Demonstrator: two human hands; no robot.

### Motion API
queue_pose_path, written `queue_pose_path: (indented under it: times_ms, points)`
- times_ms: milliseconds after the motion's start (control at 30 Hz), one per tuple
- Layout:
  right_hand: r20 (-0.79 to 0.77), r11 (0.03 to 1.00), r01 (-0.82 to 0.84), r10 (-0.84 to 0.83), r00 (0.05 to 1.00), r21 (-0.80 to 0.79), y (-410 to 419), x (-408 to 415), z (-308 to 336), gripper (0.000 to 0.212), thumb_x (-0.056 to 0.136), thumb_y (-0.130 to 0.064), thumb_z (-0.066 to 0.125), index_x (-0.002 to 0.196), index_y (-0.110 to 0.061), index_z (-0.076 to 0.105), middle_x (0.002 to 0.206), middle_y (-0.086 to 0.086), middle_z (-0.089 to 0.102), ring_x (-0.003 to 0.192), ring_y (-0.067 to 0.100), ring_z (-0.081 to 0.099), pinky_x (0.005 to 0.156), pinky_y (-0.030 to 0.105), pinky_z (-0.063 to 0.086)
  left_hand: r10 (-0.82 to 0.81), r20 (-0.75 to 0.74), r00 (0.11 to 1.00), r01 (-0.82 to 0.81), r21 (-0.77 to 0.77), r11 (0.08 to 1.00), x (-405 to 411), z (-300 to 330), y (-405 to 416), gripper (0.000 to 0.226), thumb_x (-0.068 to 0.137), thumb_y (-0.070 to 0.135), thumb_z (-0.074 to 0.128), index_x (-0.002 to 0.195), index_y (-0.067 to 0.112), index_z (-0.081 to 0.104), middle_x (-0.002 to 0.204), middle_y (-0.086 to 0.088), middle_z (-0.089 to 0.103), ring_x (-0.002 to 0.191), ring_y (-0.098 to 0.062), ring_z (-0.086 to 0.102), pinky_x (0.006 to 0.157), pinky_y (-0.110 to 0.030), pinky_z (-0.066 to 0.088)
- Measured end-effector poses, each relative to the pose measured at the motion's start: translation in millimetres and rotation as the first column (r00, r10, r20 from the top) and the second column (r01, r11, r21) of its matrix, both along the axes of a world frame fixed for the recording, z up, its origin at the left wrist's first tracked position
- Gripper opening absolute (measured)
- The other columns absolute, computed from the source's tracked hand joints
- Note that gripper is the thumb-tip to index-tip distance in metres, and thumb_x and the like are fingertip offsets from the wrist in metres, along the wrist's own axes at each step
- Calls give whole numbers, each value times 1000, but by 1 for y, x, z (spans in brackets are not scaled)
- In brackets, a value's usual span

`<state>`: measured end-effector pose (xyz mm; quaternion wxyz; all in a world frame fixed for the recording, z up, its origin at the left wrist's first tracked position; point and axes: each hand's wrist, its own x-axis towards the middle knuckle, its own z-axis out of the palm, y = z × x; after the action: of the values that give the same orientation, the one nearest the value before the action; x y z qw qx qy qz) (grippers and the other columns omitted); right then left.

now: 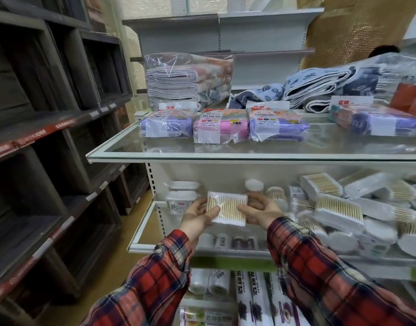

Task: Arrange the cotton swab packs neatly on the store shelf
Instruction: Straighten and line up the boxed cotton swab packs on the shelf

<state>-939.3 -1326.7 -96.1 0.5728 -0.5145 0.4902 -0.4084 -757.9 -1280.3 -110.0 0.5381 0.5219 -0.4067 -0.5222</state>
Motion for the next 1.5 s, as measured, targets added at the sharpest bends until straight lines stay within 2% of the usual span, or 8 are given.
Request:
queue_pose_path:
  times_ms: [200, 533, 733, 867, 1033, 1267, 1400, 1500]
  points:
    - [120, 999, 34, -35, 992, 15, 6, 2, 4, 46, 78, -6, 73, 119, -12, 52, 107, 6, 67, 89, 21, 68, 64, 27, 59, -43, -48, 998, 44, 16, 999, 8, 4, 3, 49, 81, 28, 70, 127, 19, 56, 117, -5, 69, 108, -24, 65, 89, -33, 53]
    - [391, 996, 95, -86, 917, -2, 15, 6, 0, 41, 83, 4, 63, 120, -10, 53, 109, 10, 66, 98, 25, 67, 73, 29, 59, -59, -167, 984, 68, 53, 996, 8, -9, 18, 67, 73, 43, 70, 131, 13, 53, 119, -6, 68, 106, -23, 68, 89, -36, 54]
    - [222, 972, 111, -64, 973, -209, 15, 4, -1, 40, 77, 6, 69, 108, -16, 57, 104, 4, 66, 100, 17, 64, 83, 22, 55, -5, -143, 990, 33, 196, 980, 2, -5, 21, 67, 81, 65, 52, 122, 13, 56, 118, -10, 67, 101, -24, 69, 89, -39, 53]
    - [177, 943, 53, 7, 984, -329, 18, 4, 5, 46, 75, 11, 69, 105, -21, 58, 105, 2, 64, 99, 12, 62, 83, 16, 53, -11, -241, 970, 86, 301, 950, 13, 9, 18, 74, 92, 64, 32, 119, 1, 59, 110, -18, 71, 93, -30, 69, 73, -35, 56]
    - [91, 908, -35, 80, 993, -418, 27, 4, 8, 50, 72, 10, 72, 101, -29, 60, 111, -4, 64, 104, 8, 62, 88, 19, 52, -84, -281, 956, 187, 364, 913, 28, 25, 15, 80, 82, 68, 48, 113, -6, 59, 102, -22, 72, 59, -23, 67, 48, -25, 56]
    - [-143, 793, -130, 54, 988, -596, 40, 2, -9, 47, 71, 1, 78, 98, -34, 61, 105, -17, 67, 102, -5, 62, 94, 17, 48, -117, -329, 937, 249, 391, 886, 35, 26, 16, 74, 76, 57, 66, 118, -3, 57, 106, -24, 70, 60, -23, 69, 50, -25, 58]
    - [-318, 605, -230, -41, 947, -762, 44, 1, -16, 38, 75, -19, 70, 106, -37, 60, 116, -24, 61, 108, -5, 60, 96, 15, 46, -99, -293, 951, 220, 417, 882, 36, 22, 16, 64, 70, 38, 76, 119, 1, 58, 101, -26, 70, 64, -27, 72, 51, -26, 59]
    - [-387, 509, -290, -93, 917, -810, 44, -1, -24, 46, 74, -15, 65, 117, -31, 56, 123, -15, 60, 114, -3, 57, 99, 16, 44, -80, -290, 954, 202, 420, 885, 36, 20, 17, 54, 73, 30, 74, 118, 3, 60, 96, -25, 71, 67, -29, 73, 47, -26, 58]
